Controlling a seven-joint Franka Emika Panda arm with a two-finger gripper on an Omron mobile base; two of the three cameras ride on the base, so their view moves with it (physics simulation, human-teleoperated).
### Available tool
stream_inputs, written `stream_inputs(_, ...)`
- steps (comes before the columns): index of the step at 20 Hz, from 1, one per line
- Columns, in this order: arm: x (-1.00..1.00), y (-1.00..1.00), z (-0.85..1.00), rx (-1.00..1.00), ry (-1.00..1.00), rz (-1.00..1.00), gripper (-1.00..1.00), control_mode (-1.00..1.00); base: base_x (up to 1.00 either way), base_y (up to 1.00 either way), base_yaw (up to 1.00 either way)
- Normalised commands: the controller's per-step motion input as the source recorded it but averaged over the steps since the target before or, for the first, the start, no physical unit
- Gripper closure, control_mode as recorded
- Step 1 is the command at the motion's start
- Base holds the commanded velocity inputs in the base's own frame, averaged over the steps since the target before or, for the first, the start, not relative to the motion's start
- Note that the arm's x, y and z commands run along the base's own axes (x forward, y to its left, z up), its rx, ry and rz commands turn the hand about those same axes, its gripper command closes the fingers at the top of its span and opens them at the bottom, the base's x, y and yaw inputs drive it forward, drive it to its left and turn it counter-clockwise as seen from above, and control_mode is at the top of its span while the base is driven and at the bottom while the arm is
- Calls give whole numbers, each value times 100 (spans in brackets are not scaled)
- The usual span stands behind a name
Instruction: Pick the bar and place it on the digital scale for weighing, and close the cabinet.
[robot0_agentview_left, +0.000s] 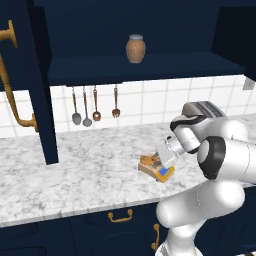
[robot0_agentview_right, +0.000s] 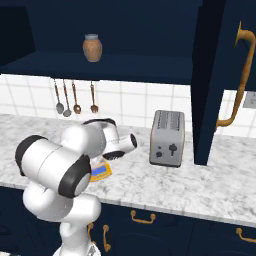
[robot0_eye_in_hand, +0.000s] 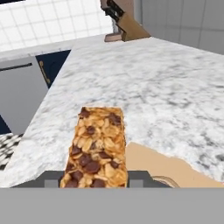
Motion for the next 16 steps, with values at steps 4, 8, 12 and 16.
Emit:
stream_inputs(4, 24, 0, -10, 0, -3, 0, 100, -100, 0, 0, 0)
stream_inputs(8, 4, 0, -23, 0, -9, 0, 100, -100, 0, 0, 0)
stream_inputs(12, 0, 0, -18, 0, -7, 0, -100, -100, 0, 0, 0)
stream_inputs(16, 1, 0, 0, 0, -1, 0, -100, -100, 0, 0, 0)
